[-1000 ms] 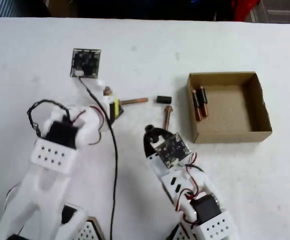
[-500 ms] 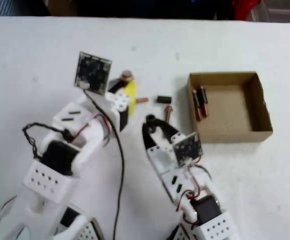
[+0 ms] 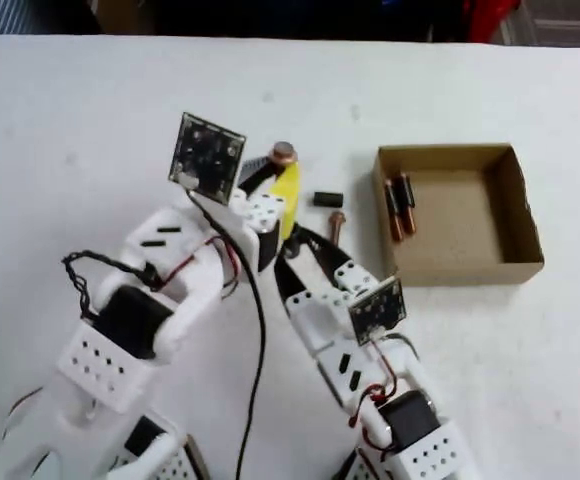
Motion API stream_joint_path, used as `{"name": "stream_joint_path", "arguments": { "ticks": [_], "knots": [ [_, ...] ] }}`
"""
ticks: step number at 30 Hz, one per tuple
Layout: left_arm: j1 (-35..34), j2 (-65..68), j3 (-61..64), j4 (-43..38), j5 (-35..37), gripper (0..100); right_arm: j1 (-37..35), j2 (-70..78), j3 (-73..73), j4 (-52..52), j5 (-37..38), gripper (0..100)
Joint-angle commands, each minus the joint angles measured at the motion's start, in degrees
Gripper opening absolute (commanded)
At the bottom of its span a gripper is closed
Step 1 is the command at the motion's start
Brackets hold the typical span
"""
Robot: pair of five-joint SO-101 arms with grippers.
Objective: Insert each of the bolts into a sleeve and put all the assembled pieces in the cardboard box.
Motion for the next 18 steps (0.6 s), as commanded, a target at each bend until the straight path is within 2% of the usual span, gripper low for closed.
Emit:
{"name": "stream_joint_path", "arguments": {
  "ticks": [1, 11, 18],
  "knots": [
    [0.9, -2.2, -2.5, -4.1, -0.5, 2, -0.2, -0.3, 0.5, -1.5, -0.3, 1.6],
    [1.2, -2.2, -2.3, -9.1, -2.5, 2, -0.2, -0.2, 0.5, 0.1, -0.3, 1.6],
    [5.5, -5.8, -0.7, -9.2, -2.9, 2, -0.2, -0.2, 0.5, 0.2, -0.3, 1.6]
  ]
}}
